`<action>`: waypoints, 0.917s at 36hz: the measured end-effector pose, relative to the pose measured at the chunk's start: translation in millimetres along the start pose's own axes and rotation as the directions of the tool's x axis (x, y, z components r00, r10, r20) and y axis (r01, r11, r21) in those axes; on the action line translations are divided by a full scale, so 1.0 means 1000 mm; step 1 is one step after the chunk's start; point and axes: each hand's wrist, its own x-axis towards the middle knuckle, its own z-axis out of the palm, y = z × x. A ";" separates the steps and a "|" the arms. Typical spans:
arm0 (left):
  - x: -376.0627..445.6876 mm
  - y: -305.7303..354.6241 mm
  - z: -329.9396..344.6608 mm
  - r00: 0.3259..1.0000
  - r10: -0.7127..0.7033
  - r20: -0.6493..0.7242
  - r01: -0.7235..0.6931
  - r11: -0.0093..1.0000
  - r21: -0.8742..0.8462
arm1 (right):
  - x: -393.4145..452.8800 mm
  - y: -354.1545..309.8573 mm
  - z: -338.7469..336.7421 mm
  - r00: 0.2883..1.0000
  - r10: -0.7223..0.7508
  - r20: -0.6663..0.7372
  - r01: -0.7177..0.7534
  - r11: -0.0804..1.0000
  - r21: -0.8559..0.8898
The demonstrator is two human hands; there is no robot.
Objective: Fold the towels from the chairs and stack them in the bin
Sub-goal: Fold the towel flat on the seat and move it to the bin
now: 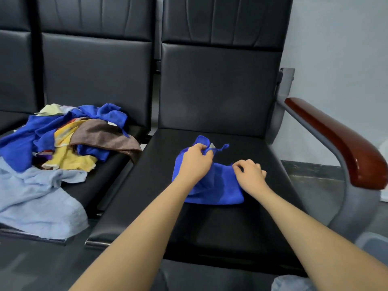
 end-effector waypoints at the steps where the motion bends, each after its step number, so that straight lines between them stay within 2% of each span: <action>1: -0.001 0.004 0.007 0.997 -0.002 0.080 0.003 1.000 -0.002 | 0.001 0.003 -0.003 1.000 0.031 -0.004 -0.031 0.999 0.033; 3: -0.005 0.006 0.019 0.966 -0.041 0.254 0.032 0.999 0.039 | 0.003 0.007 -0.006 0.996 0.089 0.014 -0.090 0.994 0.070; 5: -0.005 0.003 0.026 0.955 -0.066 0.289 0.020 0.987 0.162 | 0.003 0.009 -0.006 0.991 0.122 0.059 -0.125 0.991 0.044; 10: -0.005 -0.009 0.020 1.000 0.012 -0.008 -0.006 0.844 0.537 | 0.000 0.008 0.001 0.991 0.110 0.078 -0.108 0.993 -0.037; 13: -0.006 -0.020 0.017 0.998 0.013 -0.061 0.035 0.678 0.734 | 0.002 0.002 0.006 0.988 0.152 0.035 -0.150 0.987 -0.063; 18: -0.008 -0.041 0.017 0.991 -0.106 -0.081 0.127 0.577 0.807 | 0.002 -0.007 0.012 0.987 0.156 -0.035 -0.160 0.966 -0.204; 22: -0.009 -0.054 0.014 0.990 -0.115 -0.078 0.130 0.566 0.814 | 0.007 -0.014 0.015 0.989 0.145 0.003 -0.140 0.966 -0.216; 25: -0.005 -0.059 0.013 0.995 -0.082 -0.060 0.097 0.597 0.796 | 0.013 -0.021 0.016 0.989 0.132 0.065 -0.125 0.986 -0.110; 29: -0.002 -0.062 0.013 0.996 -0.087 -0.034 0.079 0.580 0.811 | 0.010 -0.024 0.020 0.999 0.021 0.032 -0.026 0.984 0.174; 33: -0.001 -0.063 0.014 0.997 -0.081 -0.009 0.054 0.563 0.825 | 0.003 -0.025 0.018 0.998 -0.011 -0.061 0.040 0.867 0.497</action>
